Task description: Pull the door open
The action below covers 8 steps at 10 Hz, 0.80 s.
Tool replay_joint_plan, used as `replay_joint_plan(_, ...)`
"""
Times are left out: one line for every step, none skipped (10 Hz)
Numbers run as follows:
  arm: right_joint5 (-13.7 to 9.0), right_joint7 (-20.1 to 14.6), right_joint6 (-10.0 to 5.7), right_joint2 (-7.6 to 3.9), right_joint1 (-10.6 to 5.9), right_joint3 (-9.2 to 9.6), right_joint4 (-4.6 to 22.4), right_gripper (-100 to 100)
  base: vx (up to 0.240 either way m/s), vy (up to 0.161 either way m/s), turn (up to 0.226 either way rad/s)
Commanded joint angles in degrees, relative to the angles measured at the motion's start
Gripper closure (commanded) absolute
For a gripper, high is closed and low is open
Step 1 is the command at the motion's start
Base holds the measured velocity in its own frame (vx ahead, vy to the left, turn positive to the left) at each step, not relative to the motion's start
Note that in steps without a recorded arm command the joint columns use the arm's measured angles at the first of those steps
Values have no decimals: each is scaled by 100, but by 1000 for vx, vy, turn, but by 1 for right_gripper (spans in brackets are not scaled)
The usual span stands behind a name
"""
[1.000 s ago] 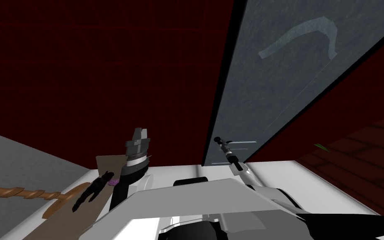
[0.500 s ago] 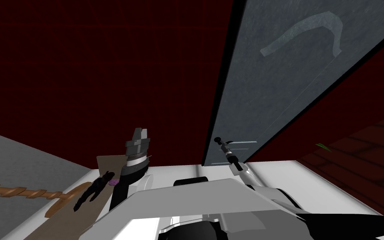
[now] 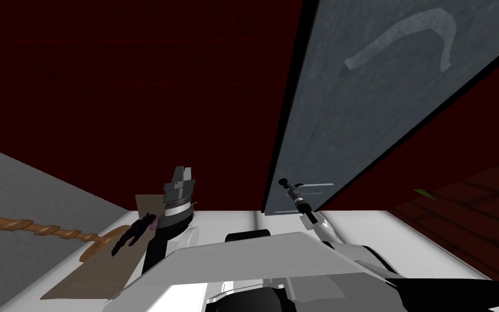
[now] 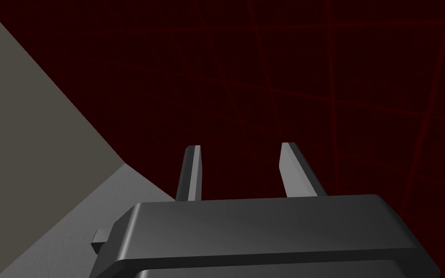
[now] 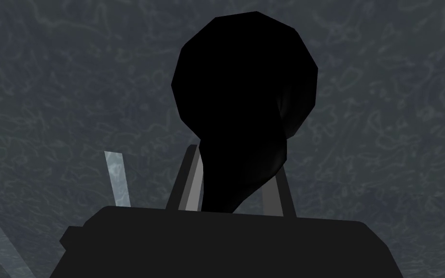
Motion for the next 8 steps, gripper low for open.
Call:
replay_joint_plan(105,-167,-139,-80,149,75,-67,100,-197,-66,101)
replay_joint_plan(167,-266,-248,-140,204,115,-69,100,-210,-93,103)
replay_joint_plan(197,-314,-301,-169,231,135,-70,100,-169,-72,61)
replay_joint_plan(253,-402,-399,-222,280,171,-72,100,-162,-79,67)
replay_joint_plan(300,-477,-481,-267,322,201,-74,100,-181,-106,101)
replay_joint_plan(345,-549,-561,-310,362,230,-75,100,-180,-74,94)
replay_joint_plan(323,-496,-517,-258,310,231,-18,100,-78,-21,19)
replay_joint_plan(386,-580,-685,-315,390,225,18,100,-125,-73,146)
